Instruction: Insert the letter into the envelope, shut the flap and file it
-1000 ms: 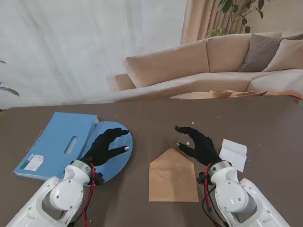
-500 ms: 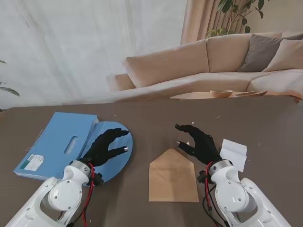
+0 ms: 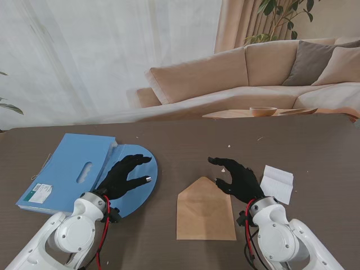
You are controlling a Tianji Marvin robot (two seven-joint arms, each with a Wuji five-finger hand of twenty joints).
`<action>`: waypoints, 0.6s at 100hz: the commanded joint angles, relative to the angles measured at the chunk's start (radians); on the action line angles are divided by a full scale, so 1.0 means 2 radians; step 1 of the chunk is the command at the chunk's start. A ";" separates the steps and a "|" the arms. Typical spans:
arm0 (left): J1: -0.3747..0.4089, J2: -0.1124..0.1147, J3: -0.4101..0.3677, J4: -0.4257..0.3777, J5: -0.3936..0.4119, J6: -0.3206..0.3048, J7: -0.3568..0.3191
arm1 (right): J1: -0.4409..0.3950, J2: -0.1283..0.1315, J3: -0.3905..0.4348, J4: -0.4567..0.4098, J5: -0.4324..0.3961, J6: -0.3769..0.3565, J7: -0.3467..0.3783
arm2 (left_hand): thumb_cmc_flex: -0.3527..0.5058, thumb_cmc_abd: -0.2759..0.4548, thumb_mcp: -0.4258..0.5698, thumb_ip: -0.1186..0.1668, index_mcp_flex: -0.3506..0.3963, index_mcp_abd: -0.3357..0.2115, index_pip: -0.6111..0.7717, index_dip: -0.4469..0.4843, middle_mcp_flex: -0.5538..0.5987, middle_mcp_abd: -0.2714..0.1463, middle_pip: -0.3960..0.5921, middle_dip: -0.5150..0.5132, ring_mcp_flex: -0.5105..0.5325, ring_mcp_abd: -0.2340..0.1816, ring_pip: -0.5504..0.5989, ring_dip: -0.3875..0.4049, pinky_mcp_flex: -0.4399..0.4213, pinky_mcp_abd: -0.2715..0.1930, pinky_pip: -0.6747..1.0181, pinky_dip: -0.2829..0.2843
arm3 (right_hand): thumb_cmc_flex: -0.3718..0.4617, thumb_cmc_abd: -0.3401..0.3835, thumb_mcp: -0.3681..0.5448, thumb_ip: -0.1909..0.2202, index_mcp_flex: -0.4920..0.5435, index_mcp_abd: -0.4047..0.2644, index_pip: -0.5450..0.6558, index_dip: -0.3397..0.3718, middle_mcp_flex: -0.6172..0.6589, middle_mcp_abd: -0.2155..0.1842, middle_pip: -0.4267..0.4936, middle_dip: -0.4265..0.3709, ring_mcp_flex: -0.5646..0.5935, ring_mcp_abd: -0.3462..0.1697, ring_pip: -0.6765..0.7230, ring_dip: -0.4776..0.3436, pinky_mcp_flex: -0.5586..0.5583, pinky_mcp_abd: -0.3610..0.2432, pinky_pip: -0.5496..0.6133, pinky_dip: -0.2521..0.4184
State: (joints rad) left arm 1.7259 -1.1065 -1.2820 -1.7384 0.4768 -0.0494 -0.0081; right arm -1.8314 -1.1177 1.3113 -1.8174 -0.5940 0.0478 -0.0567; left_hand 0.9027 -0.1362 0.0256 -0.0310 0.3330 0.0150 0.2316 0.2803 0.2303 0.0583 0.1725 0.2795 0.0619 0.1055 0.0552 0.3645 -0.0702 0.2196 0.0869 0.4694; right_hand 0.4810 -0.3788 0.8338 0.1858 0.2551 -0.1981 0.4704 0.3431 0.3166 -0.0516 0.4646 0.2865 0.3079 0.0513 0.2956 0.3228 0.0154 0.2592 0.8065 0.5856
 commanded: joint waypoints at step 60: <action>0.014 0.002 0.003 -0.019 -0.011 -0.011 -0.021 | 0.058 0.032 -0.024 0.032 -0.045 0.033 0.153 | 0.013 0.014 -0.005 0.011 0.009 0.003 -0.002 0.003 0.002 -0.001 0.005 0.009 -0.015 -0.012 -0.002 0.014 -0.005 -0.014 0.006 0.002 | -0.043 -0.065 -0.085 -0.107 -0.024 0.087 -0.145 0.118 -0.067 0.015 -0.010 0.019 -0.042 -0.007 -0.018 0.005 -0.014 -0.019 -0.028 0.033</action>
State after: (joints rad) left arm 1.7459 -1.1002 -1.2767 -1.7677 0.4533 -0.0658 -0.0297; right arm -1.7339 -1.0552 1.2737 -1.7754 -0.6826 0.1115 0.2364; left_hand 0.9118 -0.1362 0.0255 -0.0310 0.3340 0.0248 0.2316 0.2803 0.2309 0.0602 0.1725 0.2812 0.0619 0.1054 0.0552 0.3749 -0.0702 0.2196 0.0958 0.4693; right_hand 0.4426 -0.4846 0.6545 0.0127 0.1686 -0.0515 0.1294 0.5819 0.2130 -0.0248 0.3850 0.2957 0.2147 0.0613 0.2313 0.3040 -0.0193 0.2390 0.7393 0.6330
